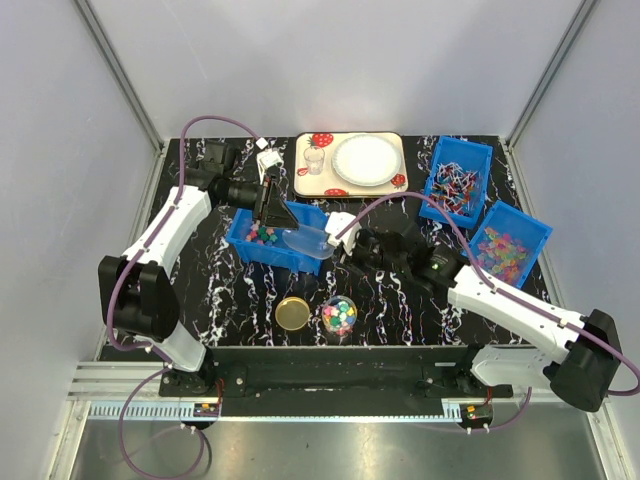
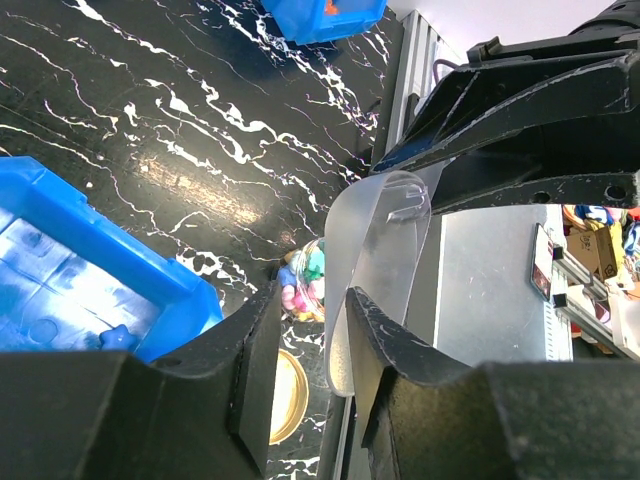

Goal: Pack the candies
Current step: Adjust the spatula.

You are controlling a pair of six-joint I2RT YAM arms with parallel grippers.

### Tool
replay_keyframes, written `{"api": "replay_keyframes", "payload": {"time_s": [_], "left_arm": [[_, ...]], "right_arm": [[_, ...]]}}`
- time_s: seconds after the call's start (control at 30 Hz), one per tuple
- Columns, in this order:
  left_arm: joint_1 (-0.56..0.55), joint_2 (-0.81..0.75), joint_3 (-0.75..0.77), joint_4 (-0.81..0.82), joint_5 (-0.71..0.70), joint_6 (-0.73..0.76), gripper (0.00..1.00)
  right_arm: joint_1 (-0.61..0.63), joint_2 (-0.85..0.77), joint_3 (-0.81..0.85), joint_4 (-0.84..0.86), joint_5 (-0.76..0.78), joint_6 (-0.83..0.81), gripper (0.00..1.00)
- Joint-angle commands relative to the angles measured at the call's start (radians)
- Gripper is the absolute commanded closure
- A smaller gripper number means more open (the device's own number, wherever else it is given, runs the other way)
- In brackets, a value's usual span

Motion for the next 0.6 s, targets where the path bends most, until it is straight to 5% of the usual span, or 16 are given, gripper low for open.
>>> {"api": "replay_keyframes", "payload": {"time_s": [0.0,0.27,0.57], "left_arm": [[-0.001,-0.021,-0.002,0.027,0.035,0.004,0.64],[-0.016,-0.021,-0.004,0.027,0.016,0.004,0.51],[-0.028,-0.023,-0.004,0.029,-0.008,0.007,0.92]], "right_arm": [[-0.007,-0.005,0.075,0.018,0.007,-0.003,1.00],[-0.004,0.014,0.103,0.021,0.042,-0.009,1.00],[0.038,0.065,0.158,-0.022,0.051,-0.016,1.00]]}}
